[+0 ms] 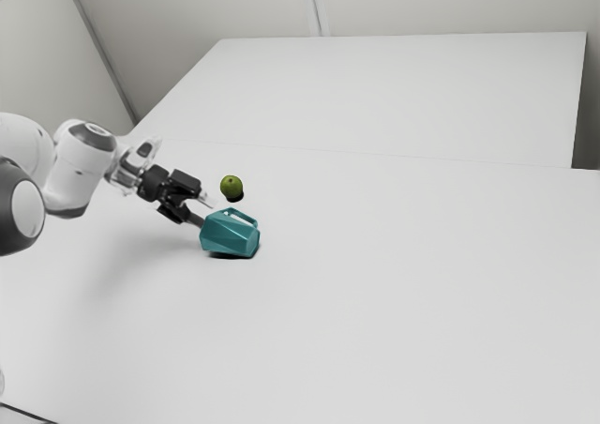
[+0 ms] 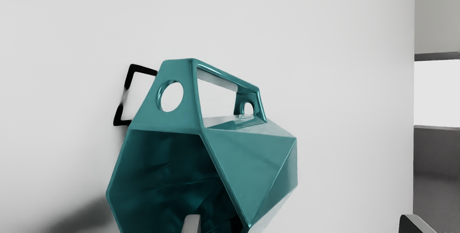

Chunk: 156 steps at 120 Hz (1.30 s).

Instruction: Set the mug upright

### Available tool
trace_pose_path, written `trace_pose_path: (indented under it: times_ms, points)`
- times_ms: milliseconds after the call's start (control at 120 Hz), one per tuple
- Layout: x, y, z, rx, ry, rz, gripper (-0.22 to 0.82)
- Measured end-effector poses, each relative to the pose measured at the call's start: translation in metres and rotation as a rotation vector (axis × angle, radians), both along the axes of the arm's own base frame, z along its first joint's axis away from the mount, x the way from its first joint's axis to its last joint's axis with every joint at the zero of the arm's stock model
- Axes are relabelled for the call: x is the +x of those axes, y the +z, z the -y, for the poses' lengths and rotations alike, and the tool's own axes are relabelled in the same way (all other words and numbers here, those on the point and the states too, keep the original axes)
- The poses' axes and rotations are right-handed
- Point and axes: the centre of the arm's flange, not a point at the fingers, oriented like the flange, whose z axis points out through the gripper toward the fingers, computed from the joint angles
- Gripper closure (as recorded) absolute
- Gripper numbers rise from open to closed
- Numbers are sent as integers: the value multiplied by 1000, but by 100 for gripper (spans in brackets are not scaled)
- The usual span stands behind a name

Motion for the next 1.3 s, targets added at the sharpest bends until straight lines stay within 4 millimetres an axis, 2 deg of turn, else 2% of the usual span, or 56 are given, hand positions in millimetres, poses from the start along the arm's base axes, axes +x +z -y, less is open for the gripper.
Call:
trace_pose_path:
  times_ms: [225,375,458,592,750,875,967,1025,1117,1192,1300]
  points:
    - [3,-19,13,-51,-14,19,1]
    - [3,-19,14,-57,-23,39,40]
    - [3,-17,14,-60,-30,49,55]
    - [3,-13,15,-64,-43,64,68]
    - [3,-4,16,-65,-59,85,74]
    - [2,16,18,-61,-75,115,76]
    - [1,52,29,-10,-125,143,77]
    - [0,80,41,68,-187,141,78]
    - [-1,111,59,207,-272,121,78]
    - [-2,131,77,340,-333,105,78]
    - [0,149,99,539,-392,95,79]
